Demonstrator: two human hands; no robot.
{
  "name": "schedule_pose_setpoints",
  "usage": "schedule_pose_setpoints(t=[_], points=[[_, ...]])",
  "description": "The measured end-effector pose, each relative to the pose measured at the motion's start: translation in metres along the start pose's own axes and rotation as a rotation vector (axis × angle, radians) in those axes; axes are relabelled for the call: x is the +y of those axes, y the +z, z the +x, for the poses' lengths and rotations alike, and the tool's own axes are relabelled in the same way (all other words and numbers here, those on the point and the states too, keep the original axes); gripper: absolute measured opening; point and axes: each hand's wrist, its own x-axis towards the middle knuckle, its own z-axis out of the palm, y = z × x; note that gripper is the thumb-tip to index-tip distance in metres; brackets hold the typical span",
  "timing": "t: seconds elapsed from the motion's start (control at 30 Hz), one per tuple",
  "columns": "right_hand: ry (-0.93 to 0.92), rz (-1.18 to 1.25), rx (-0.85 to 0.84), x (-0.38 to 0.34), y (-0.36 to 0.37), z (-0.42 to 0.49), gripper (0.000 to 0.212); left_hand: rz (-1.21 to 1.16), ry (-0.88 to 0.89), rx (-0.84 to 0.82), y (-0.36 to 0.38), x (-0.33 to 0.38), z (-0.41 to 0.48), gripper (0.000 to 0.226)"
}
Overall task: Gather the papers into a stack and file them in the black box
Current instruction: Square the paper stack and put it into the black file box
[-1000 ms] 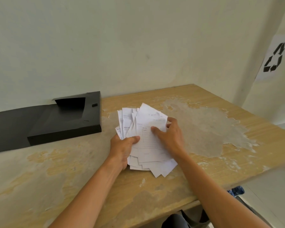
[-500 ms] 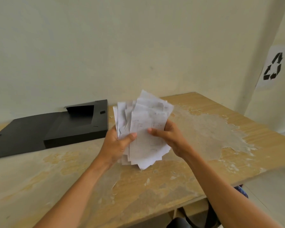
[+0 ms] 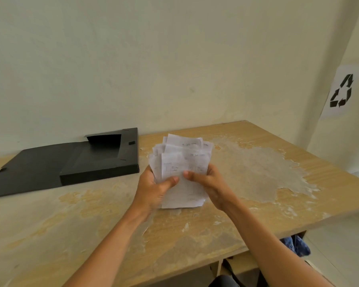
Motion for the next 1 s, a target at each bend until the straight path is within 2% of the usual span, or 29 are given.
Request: schedule_pose_setpoints(t=[0.13,0.3,0.47,0.6,0.7,0.77,0.87,1.0], points=[[-0.08,0.078,0.05,-0.013,0.001,0.003,0.041,-0.058,0.063,0.018,0.001,0.006,-0.003,0.046],[-0.005,-0.034,-0.002,0.001,0.007,-0.002,0.04,0.045,0.048,-0.009,0.005,-0.004,-0.009,0.043],[-0.044,-0.018,0.03,-0.008,0.009,0.001,0.042,0.021,0.111,0.087,0.001,0.004,-0.003,0.035],[0.012,-0.128,-0.026,0.0,0.011,-0.001,0.042,0.07,0.098,0.022,-0.003,0.0,-0.003,0.027],[-0.004,-0.125,-0.04,-0.003,0.016,0.001,0.04,-0.009,0.117,0.111,-0.002,0.009,-0.001,0.026],[-0.017,-0.123,-0.045,-0.006,0.016,0.002,0.038,-0.012,0.17,0.192,-0.006,0.013,0.003,0.037],[-0.018,-0.124,-0.034,-0.006,0.015,0.001,0.047,0.028,0.25,0.215,-0.012,0.015,0.007,0.053],[-0.182,-0.137,0.029,-0.019,0.021,0.003,0.062,0.213,0.374,0.15,-0.008,0.017,0.011,0.042]])
